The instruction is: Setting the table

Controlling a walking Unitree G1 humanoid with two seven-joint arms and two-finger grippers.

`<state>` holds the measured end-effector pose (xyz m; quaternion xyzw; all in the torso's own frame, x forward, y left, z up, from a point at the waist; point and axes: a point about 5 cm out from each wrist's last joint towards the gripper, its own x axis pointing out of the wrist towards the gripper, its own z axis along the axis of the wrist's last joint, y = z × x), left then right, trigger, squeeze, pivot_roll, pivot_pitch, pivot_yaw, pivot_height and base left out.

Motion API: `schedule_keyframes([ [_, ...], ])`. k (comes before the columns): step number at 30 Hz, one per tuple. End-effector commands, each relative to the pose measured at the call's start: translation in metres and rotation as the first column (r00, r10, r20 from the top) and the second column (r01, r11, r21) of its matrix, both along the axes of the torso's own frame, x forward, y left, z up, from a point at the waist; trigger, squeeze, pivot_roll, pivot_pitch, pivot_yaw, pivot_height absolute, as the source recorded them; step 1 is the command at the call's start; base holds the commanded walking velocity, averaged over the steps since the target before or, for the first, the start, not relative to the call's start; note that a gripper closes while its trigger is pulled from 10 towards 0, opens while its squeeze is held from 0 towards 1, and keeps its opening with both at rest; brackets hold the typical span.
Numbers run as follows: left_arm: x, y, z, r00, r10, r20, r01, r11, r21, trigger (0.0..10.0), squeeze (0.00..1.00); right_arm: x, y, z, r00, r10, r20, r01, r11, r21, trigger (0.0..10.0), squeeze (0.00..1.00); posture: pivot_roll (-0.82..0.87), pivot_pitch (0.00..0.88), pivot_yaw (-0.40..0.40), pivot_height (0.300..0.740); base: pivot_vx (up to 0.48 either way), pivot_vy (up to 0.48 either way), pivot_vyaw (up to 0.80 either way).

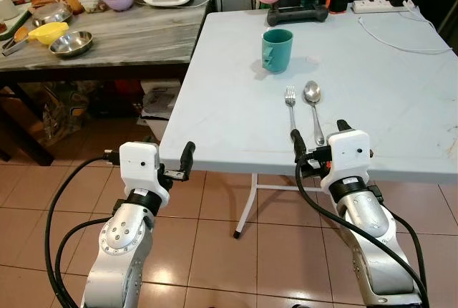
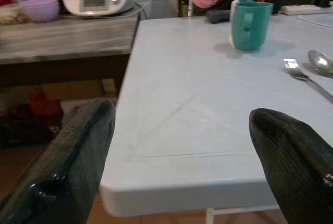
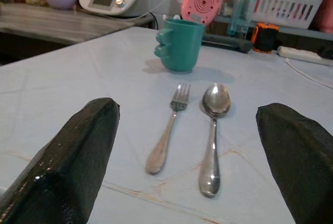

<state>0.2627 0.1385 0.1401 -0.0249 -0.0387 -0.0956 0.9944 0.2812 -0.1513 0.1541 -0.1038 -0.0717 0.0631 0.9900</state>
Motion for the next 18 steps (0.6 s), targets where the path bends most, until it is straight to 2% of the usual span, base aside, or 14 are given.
schedule_keyframes([
  [1, 0.0001, 0.0008, 0.0020, 1.000, -0.006, 0.006, 0.006, 1.000, 0.003, 10.0, 0.00, 0.0023, 0.0075, -0.0007, 1.000, 0.006, -0.010, -0.006, 1.000, 0.003, 10.0, 0.00, -0.14, 0.104, 0.141, 0.740, 0.000, 0.000, 0.00],
  [4, 0.0006, -0.0004, 0.0025, 1.000, -0.017, 0.007, 0.017, 1.000, -0.005, 10.0, 0.00, 0.0038, 0.0078, -0.0011, 1.000, 0.000, -0.002, 0.000, 1.000, -0.016, 10.0, 0.00, -0.14, 0.104, 0.140, 0.740, 0.000, 0.000, 0.00],
  [6, 0.0011, -0.0025, 0.0037, 0.999, -0.033, 0.013, 0.033, 0.999, -0.019, 10.0, 0.00, 0.0046, 0.0089, -0.0035, 1.000, 0.014, -0.018, -0.013, 1.000, 0.028, 10.0, 0.00, -0.14, 0.105, 0.142, 0.740, 0.000, 0.000, 0.00],
  [11, 0.0008, -0.0060, 0.0047, 0.998, -0.058, 0.018, 0.058, 0.998, -0.026, 10.0, 0.00, 0.0041, 0.0111, -0.0056, 0.999, 0.019, -0.031, -0.017, 0.998, 0.053, 10.0, 0.00, -0.14, 0.104, 0.143, 0.740, 0.000, 0.000, 0.00],
  [18, 0.0008, -0.0064, 0.0045, 0.997, -0.069, 0.016, 0.069, 0.997, -0.029, 10.0, 0.00, 0.0033, 0.0131, -0.0085, 0.998, 0.020, -0.058, -0.015, 0.996, 0.086, 10.0, 0.00, -0.14, 0.103, 0.143, 0.740, 0.277, 0.000, 0.00],
])
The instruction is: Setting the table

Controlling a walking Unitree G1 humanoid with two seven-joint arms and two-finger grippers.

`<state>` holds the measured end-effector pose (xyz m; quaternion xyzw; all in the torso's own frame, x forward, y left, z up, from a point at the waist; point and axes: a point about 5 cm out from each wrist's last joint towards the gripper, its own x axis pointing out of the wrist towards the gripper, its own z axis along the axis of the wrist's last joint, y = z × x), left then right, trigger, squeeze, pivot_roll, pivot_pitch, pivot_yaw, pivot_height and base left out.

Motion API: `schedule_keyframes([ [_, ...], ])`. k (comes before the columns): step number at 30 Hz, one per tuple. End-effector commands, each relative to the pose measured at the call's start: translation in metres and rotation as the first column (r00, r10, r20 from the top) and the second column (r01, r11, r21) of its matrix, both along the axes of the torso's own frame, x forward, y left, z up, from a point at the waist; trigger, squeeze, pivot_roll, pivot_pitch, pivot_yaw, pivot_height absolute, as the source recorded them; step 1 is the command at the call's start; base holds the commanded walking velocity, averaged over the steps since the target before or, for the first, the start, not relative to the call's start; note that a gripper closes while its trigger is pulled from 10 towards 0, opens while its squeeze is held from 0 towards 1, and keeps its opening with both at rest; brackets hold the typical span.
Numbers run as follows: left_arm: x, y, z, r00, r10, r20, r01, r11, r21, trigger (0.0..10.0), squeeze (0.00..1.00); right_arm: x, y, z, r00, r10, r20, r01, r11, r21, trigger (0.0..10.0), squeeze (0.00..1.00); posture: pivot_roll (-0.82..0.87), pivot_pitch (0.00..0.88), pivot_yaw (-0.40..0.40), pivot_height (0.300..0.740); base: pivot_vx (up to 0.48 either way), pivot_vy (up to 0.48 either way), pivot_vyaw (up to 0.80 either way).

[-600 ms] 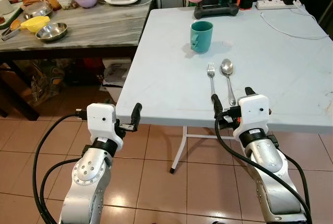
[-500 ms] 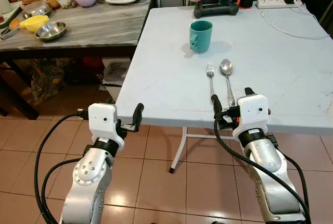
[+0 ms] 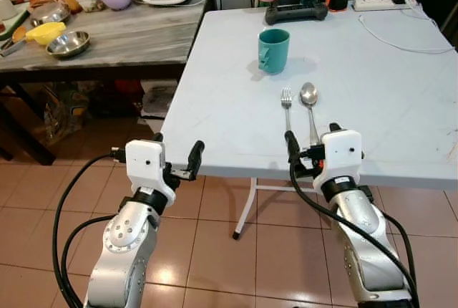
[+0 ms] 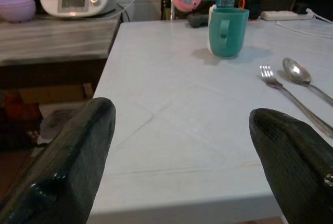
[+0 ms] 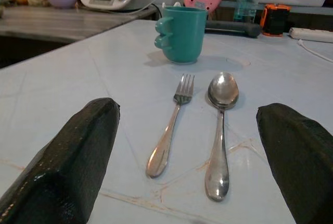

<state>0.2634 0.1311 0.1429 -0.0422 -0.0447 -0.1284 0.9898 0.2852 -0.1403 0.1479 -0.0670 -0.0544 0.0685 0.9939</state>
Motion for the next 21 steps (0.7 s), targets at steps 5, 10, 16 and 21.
schedule_keyframes([
  [5, -0.0004, 0.0001, 0.0010, 1.000, -0.012, 0.002, 0.012, 1.000, -0.001, 10.0, 0.00, -0.0013, 0.0012, -0.0015, 1.000, 0.013, -0.008, -0.013, 1.000, 0.016, 10.0, 0.00, -0.14, 0.103, 0.140, 0.740, 0.324, 0.000, 0.00],
  [10, -0.0004, -0.0002, 0.0008, 1.000, -0.016, 0.001, 0.016, 1.000, -0.003, 10.0, 0.00, -0.0012, 0.0010, -0.0023, 1.000, 0.017, -0.018, -0.017, 1.000, 0.025, 10.0, 0.00, -0.14, 0.103, 0.139, 0.740, 0.349, 0.000, 0.00],
  [16, -0.0010, 0.0000, 0.0002, 1.000, -0.017, -0.002, 0.017, 1.000, -0.007, 10.0, 0.00, -0.0017, 0.0010, -0.0028, 1.000, 0.021, -0.022, -0.021, 1.000, 0.023, 10.0, 0.00, -0.14, 0.102, 0.138, 0.740, 0.364, 0.000, -0.61],
  [21, -0.0015, -0.0004, 0.0001, 1.000, -0.020, -0.004, 0.020, 1.000, -0.006, 10.0, 0.00, -0.0025, 0.0009, -0.0041, 0.999, 0.024, -0.025, -0.023, 0.999, 0.025, 10.0, 0.00, -0.14, 0.104, 0.139, 0.740, 0.371, 0.000, -0.08],
])
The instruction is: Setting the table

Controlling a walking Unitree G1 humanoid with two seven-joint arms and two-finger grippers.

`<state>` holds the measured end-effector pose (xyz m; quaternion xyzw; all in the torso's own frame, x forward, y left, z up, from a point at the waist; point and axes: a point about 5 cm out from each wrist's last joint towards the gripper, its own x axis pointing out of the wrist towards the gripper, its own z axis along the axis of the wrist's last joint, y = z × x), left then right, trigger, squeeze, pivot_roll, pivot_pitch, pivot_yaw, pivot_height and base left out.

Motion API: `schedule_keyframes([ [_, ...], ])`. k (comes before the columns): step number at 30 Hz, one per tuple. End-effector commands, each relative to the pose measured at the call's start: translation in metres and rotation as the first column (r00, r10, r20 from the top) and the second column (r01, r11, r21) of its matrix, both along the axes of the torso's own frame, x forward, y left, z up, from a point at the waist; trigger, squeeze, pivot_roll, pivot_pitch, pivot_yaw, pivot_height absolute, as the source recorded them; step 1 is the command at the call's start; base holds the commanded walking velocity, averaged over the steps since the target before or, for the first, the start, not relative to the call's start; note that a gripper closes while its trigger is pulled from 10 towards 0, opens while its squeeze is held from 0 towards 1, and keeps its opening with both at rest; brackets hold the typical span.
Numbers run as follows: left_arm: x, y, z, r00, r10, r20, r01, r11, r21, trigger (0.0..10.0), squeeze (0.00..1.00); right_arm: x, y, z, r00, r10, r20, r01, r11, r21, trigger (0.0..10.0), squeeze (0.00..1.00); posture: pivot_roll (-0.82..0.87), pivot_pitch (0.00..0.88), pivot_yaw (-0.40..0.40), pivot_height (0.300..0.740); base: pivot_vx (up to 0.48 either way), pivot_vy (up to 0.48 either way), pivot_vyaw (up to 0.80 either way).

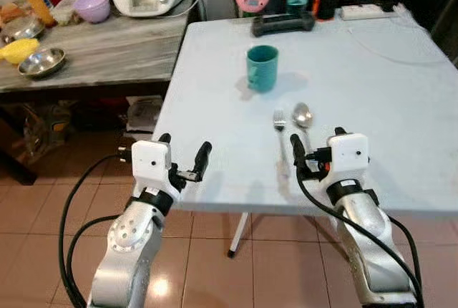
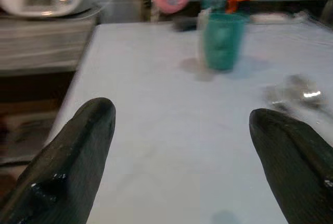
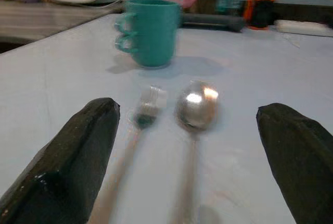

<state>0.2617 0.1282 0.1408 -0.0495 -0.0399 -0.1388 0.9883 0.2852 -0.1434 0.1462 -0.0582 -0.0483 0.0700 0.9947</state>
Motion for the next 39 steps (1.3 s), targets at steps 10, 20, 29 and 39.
schedule_keyframes([
  [10, -0.004, 0.003, -0.002, 1.000, -0.011, -0.013, 0.011, 1.000, 0.017, 10.0, 0.00, -0.006, 0.005, -0.005, 1.000, 0.024, -0.018, -0.023, 1.000, 0.013, 10.0, 0.00, -0.14, 0.113, 0.144, 0.740, 0.222, 0.000, 0.00],
  [20, -0.011, 0.000, -0.011, 0.994, -0.084, -0.066, 0.087, 0.995, 0.041, 10.0, 0.00, -0.008, 0.014, -0.011, 0.997, 0.059, -0.059, -0.056, 0.997, 0.048, 10.0, 0.00, -0.13, 0.131, 0.146, 0.740, 0.000, 0.000, 0.00],
  [29, -0.023, -0.006, -0.019, 0.973, -0.199, -0.116, 0.209, 0.975, 0.081, 10.0, 0.00, -0.005, 0.027, -0.017, 0.987, 0.099, -0.124, -0.089, 0.993, 0.082, 10.0, 0.00, -0.12, 0.150, 0.152, 0.740, 0.000, 0.000, 0.00],
  [39, -0.026, -0.012, -0.022, 0.959, -0.252, -0.126, 0.264, 0.961, 0.089, 10.0, 0.00, 0.004, 0.048, -0.013, 0.977, 0.145, -0.155, -0.124, 0.983, 0.136, 10.0, 0.00, -0.12, 0.150, 0.146, 0.740, 0.000, 0.000, 0.00],
])
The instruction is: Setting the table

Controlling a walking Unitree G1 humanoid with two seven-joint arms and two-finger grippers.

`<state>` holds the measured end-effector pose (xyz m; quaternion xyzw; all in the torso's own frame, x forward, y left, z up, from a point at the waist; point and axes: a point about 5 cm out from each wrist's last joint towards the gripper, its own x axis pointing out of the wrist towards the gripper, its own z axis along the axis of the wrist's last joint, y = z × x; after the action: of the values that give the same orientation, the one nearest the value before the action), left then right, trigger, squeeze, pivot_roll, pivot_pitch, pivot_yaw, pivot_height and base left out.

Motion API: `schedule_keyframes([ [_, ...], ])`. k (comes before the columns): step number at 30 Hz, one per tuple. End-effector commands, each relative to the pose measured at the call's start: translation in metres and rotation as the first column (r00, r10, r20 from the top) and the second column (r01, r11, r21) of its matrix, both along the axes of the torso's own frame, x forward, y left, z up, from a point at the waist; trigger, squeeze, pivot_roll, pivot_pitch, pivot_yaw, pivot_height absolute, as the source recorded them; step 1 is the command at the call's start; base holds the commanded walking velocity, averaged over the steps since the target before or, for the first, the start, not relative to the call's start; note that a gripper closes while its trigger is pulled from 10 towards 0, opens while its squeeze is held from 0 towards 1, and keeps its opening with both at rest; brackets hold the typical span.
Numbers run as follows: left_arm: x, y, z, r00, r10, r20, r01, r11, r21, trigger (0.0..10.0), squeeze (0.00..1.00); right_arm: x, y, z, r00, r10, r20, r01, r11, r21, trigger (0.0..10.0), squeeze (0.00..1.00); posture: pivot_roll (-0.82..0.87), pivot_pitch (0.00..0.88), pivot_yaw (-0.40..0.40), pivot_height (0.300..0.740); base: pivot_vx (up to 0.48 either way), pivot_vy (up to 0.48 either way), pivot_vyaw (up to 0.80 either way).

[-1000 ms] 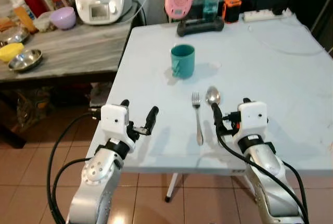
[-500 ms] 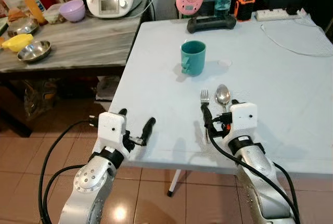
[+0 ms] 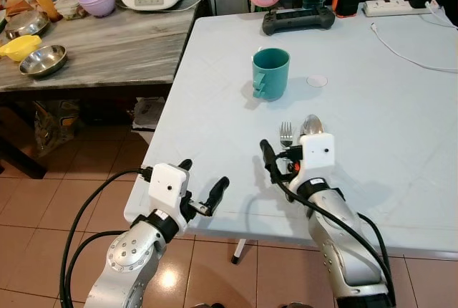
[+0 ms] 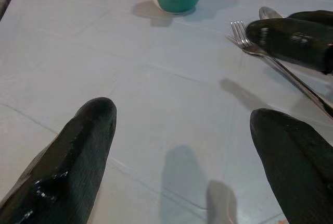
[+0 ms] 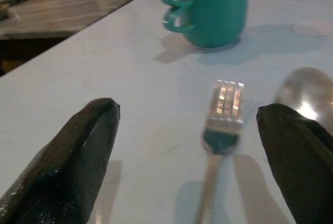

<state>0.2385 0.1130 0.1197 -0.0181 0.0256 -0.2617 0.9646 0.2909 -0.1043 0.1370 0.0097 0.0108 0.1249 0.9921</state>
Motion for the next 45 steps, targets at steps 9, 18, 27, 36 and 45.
schedule_keyframes([
  [9, -0.004, 0.002, -0.003, 1.000, -0.010, -0.009, 0.011, 1.000, 0.010, 10.0, 0.00, 0.000, 0.003, -0.009, 0.995, -0.011, -0.103, 0.011, 1.000, 0.002, 10.0, 0.00, -0.12, 0.150, 0.140, 0.740, 0.000, 0.000, 0.00],
  [18, -0.003, 0.001, -0.004, 1.000, -0.028, -0.014, 0.028, 1.000, 0.011, 10.0, 0.00, 0.000, 0.003, -0.013, 0.986, -0.012, -0.167, 0.013, 1.000, 0.000, 2.1, 0.00, -0.13, 0.152, 0.140, 0.740, 0.000, 0.000, 0.00],
  [27, -0.003, 0.000, -0.005, 0.999, -0.041, -0.015, 0.041, 0.999, 0.010, 10.0, 0.00, 0.006, 0.006, -0.014, 0.973, -0.014, -0.230, 0.017, 1.000, 0.012, 0.0, 0.00, -0.13, 0.143, 0.143, 0.740, 0.000, 0.000, 0.00],
  [36, -0.003, 0.001, -0.004, 0.999, -0.042, -0.011, 0.042, 0.999, 0.012, 10.0, 0.00, 0.006, 0.004, -0.022, 0.953, -0.033, -0.302, 0.023, 0.999, -0.037, 0.0, 0.00, -0.12, 0.138, 0.142, 0.740, 0.000, 0.000, 0.00],
  [45, -0.003, 0.001, -0.003, 0.999, -0.043, -0.009, 0.043, 0.999, 0.010, 10.0, 0.00, 0.005, 0.003, -0.027, 0.939, -0.042, -0.343, 0.028, 0.998, -0.047, 0.0, 0.00, -0.13, 0.137, 0.143, 0.740, 0.000, 0.000, 0.00],
])
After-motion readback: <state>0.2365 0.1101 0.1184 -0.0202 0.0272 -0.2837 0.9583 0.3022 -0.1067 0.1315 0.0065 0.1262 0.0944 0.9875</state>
